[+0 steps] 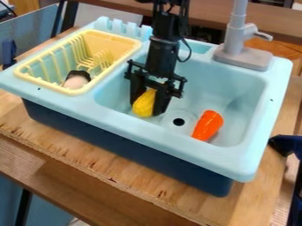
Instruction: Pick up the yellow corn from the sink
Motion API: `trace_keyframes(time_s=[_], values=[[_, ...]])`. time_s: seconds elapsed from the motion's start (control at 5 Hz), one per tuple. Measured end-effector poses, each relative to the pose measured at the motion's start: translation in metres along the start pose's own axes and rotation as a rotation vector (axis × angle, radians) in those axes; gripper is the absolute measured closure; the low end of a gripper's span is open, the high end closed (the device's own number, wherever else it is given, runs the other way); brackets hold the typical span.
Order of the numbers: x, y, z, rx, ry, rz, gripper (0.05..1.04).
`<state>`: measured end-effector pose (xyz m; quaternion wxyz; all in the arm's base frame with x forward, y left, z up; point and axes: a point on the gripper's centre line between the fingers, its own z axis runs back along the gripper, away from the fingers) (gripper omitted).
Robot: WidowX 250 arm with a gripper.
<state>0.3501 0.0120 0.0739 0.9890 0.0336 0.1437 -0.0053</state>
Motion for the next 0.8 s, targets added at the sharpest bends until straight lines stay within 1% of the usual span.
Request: trace_keyframes(time_s=[0.2, 0.4, 0.6, 0.8], values=[[-0.002, -0.002, 0.005, 0.032, -0.008, -0.007, 0.102], [-0.009, -0.006, 0.043, 0.058, -0.108, -0.018, 0.083], [-0.015, -0.002, 0.079, 0.072, -0.194, -0.017, 0.084], [-0.033, 0.003, 0.108, 0.082, -0.265, -0.012, 0.084]])
